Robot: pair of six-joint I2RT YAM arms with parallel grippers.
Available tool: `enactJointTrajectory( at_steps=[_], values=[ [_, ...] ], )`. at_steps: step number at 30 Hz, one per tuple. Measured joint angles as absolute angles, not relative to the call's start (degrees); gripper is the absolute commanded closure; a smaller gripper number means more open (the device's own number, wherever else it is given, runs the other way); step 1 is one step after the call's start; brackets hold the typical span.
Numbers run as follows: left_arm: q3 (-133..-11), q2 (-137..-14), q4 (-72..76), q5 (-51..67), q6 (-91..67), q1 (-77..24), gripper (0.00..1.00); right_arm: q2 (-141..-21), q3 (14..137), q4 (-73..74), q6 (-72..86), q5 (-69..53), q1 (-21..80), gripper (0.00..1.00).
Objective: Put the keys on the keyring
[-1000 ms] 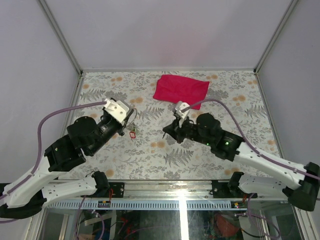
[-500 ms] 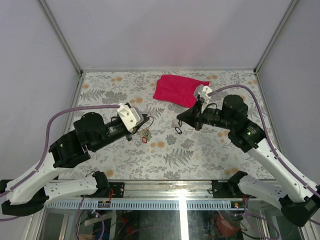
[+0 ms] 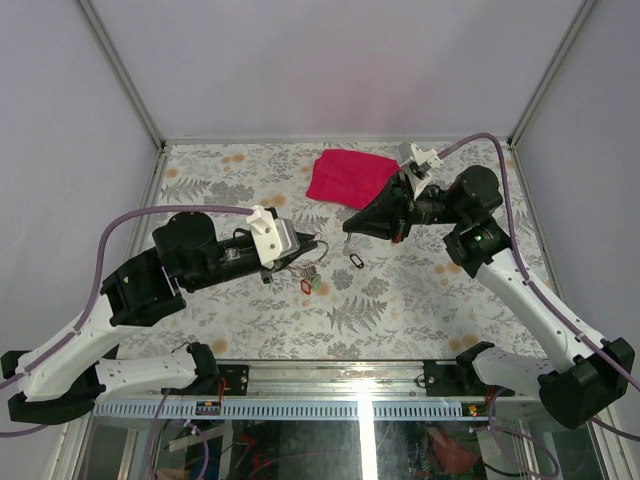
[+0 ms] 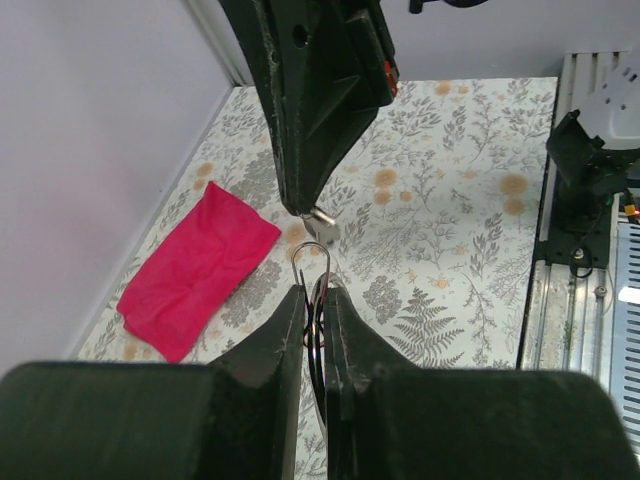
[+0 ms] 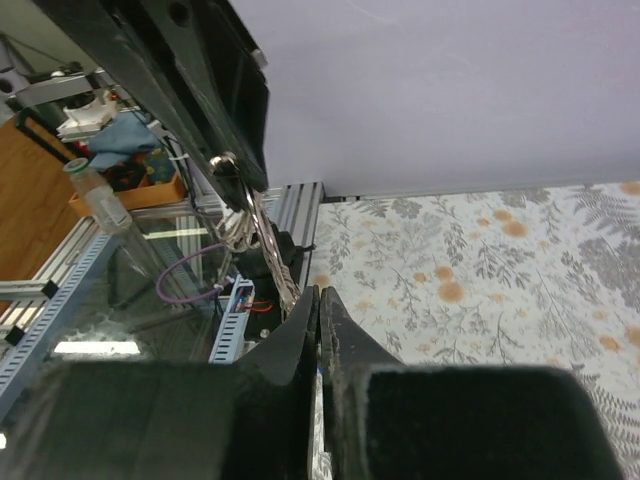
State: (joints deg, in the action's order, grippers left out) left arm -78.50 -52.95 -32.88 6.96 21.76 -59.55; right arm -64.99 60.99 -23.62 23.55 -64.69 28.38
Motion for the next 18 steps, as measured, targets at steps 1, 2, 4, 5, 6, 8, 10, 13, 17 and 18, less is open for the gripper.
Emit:
enactJointTrajectory(
  at_steps=[1,2,4,5,6,8,10,13,17,18],
  values=[
    [-78.9,-53.3,-33.1,7.6,21.8,-59.5,1.00,-65.2,61.1,-24.9,24.4,-65.4,28.4,1.00],
    [-79.3,-53.7,-33.2,8.3,21.9,-59.5,1.00,-65.3,61.2,-26.7,25.7,-66.1,28.4,1.00],
    [-80.1,-54.3,-33.4,9.6,22.0,-59.5,1.00,-65.6,61.3,-30.3,28.3,-67.1,28.3,1.00],
    [-80.3,-54.6,-33.5,10.2,22.1,-59.5,1.00,-65.6,61.5,-31.7,29.4,-67.3,28.3,1.00],
    [-80.6,-54.8,-33.6,10.8,22.2,-59.5,1.00,-65.8,61.8,-33.4,30.7,-67.6,28.3,1.00],
    [-81.0,-55.3,-33.5,11.9,22.2,-59.5,1.00,-66.2,62.3,-36.7,33.2,-68.2,28.3,1.00],
    [-81.1,-55.6,-33.7,12.9,22.4,-59.5,1.00,-66.5,62.9,-39.2,35.2,-68.6,28.3,1.00],
    [-81.5,-56.1,-34.0,14.2,22.5,-59.5,1.00,-67.3,63.7,-42.5,38.0,-69.4,28.3,1.00],
    [-81.9,-56.6,-34.0,15.7,22.6,-59.5,1.00,-68.5,64.6,-45.9,40.9,-70.7,28.6,1.00],
    [-81.9,-56.7,-34.0,16.0,22.6,-59.5,1.00,-68.8,64.9,-46.3,41.3,-70.9,28.7,1.00]
  ],
)
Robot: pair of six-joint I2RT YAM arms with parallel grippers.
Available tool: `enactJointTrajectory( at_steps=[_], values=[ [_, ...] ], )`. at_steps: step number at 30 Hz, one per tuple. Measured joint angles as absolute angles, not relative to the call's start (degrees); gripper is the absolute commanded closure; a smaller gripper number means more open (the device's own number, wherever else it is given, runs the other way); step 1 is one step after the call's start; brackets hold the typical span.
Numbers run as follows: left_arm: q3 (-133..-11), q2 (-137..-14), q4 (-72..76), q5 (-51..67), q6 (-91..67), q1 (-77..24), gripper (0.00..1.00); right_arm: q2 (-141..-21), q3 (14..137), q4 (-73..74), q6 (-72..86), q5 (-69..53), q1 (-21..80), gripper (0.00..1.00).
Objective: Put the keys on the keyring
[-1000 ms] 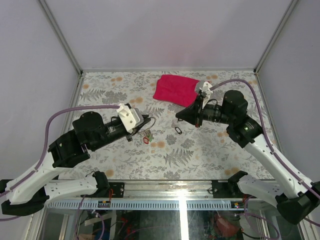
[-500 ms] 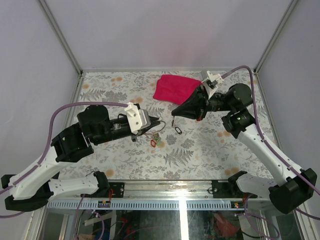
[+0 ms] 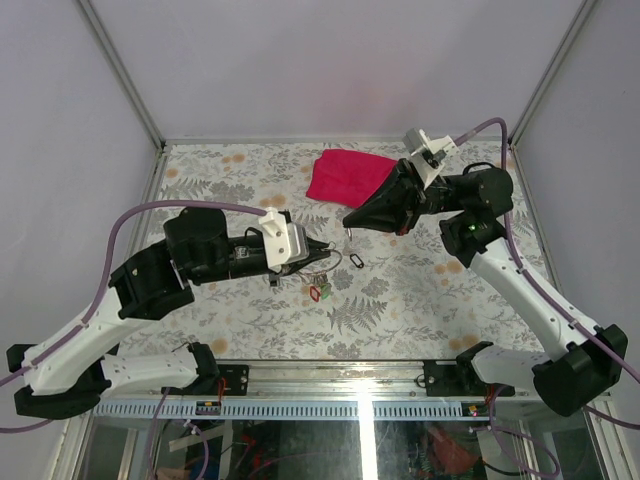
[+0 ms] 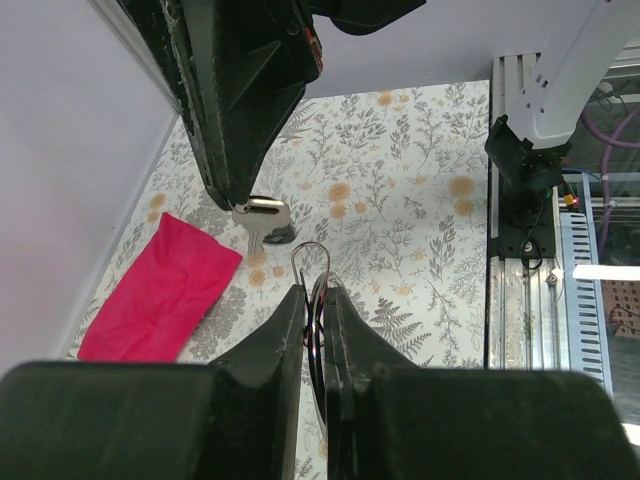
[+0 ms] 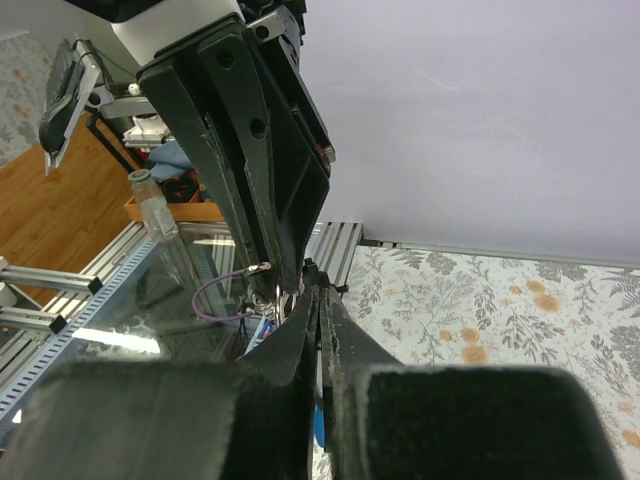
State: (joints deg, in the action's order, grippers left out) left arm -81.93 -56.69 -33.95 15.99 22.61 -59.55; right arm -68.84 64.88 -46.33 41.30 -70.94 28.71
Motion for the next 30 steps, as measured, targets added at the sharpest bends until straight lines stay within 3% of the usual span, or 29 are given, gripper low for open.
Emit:
enactJointTrajectory(
  at_steps=[30],
  values=[
    [-83.5,-58.4,-34.0,18.9,22.7,-59.5,1.00,-72.8,69.4,-45.1,39.4,-73.7,35.6,1.00]
  ],
)
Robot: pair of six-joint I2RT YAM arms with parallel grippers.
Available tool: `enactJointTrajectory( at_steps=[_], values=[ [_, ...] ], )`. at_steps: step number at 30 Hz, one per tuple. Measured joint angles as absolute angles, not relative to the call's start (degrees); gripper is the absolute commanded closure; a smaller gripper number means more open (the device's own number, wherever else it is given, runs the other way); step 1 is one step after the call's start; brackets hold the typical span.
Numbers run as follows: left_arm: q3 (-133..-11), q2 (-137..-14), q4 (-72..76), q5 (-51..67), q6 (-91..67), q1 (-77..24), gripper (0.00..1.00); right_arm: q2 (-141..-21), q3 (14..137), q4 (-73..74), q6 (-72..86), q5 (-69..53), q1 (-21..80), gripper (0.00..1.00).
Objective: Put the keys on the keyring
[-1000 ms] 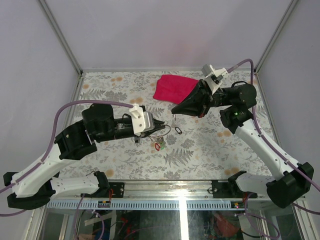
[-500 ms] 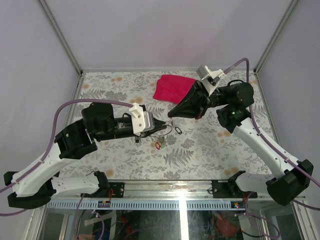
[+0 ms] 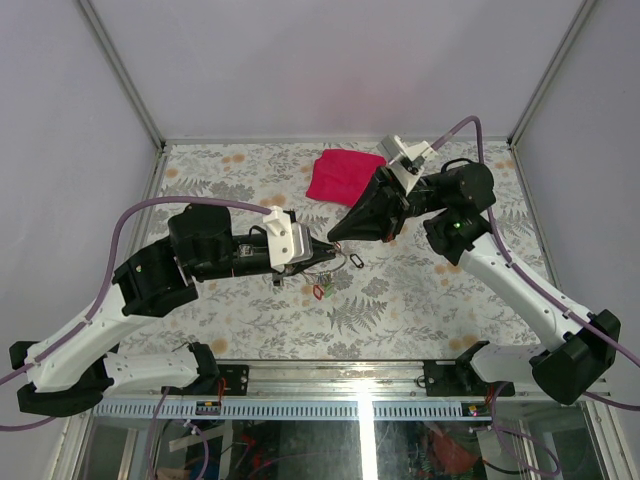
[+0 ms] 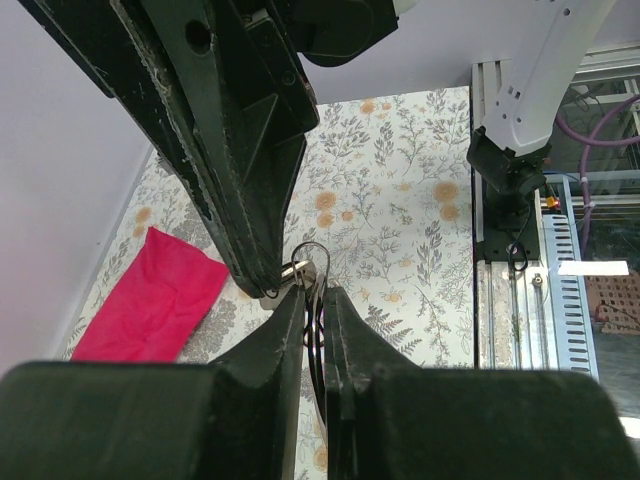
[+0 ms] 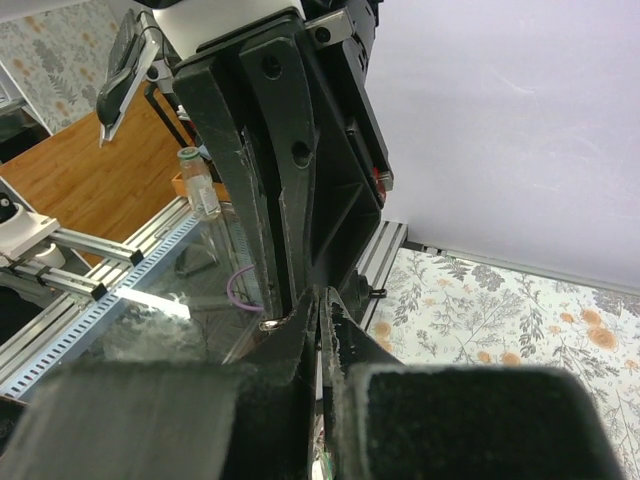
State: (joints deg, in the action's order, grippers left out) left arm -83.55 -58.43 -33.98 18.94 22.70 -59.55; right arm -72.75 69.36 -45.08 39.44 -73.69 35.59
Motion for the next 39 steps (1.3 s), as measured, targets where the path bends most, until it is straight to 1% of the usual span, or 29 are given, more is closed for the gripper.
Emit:
enactJointTrajectory(
  at_steps=[7,19,39],
  values=[
    [-83.5,-58.4,-34.0,18.9,22.8,-59.5,1.00,-72.8,69.4,-45.4,39.7,-74.7,36.0,1.00],
    [-83.5,-58.4,-34.0,19.0,22.9,-59.5,1.00,-72.9,69.6,-50.5,44.5,-75.0,36.0,1.00],
    [-83.5,-58.4,-34.5,19.1,23.0,-59.6,1.00,-74.4,69.6,-52.2,48.4,-76.4,36.5,1.00]
  ],
)
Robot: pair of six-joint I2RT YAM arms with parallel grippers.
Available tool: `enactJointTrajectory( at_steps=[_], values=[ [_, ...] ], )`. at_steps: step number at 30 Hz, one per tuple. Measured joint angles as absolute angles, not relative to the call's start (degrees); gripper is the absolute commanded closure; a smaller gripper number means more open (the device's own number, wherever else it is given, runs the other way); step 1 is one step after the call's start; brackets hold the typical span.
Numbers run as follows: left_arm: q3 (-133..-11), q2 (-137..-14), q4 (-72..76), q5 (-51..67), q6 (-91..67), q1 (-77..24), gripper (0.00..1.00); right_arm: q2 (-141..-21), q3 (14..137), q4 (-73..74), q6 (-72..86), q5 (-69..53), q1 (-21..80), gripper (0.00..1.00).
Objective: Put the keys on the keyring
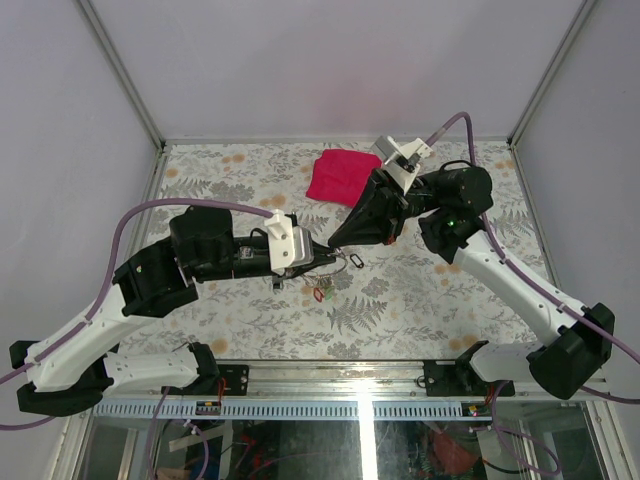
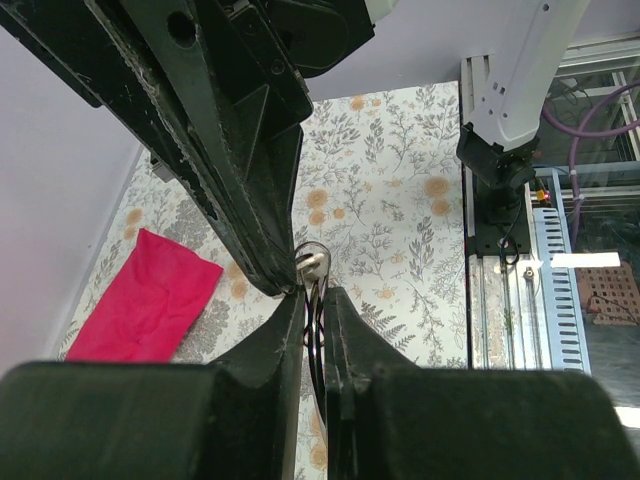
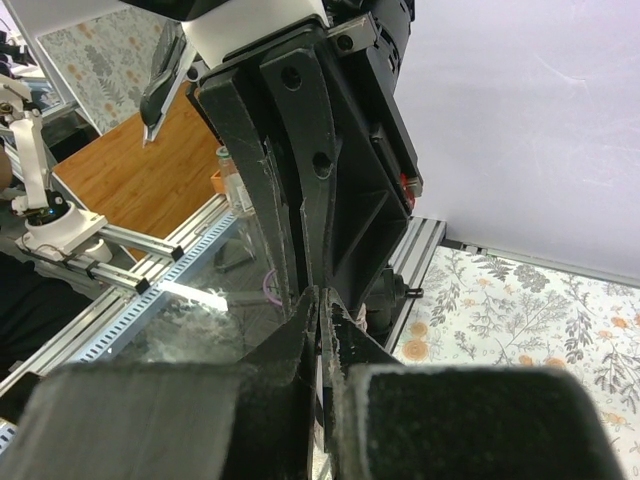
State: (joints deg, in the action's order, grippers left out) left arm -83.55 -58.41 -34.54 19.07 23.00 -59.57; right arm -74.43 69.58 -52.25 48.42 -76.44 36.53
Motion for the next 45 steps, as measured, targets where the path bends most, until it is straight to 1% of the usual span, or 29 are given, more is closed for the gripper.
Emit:
enactJointTrajectory(
  at_steps=[21,45],
  values=[
    [-83.5,-57.8,-35.7,19.0,23.5,-60.0,1.00,-75.7,69.5,-57.6,55.2,-77.6,37.5,1.00],
    [-83.5,-57.6,-36.4,18.5,23.4,-60.4,1.00,-76.0,68.8,-59.6,59.8,-77.7,37.9,1.00]
  ],
)
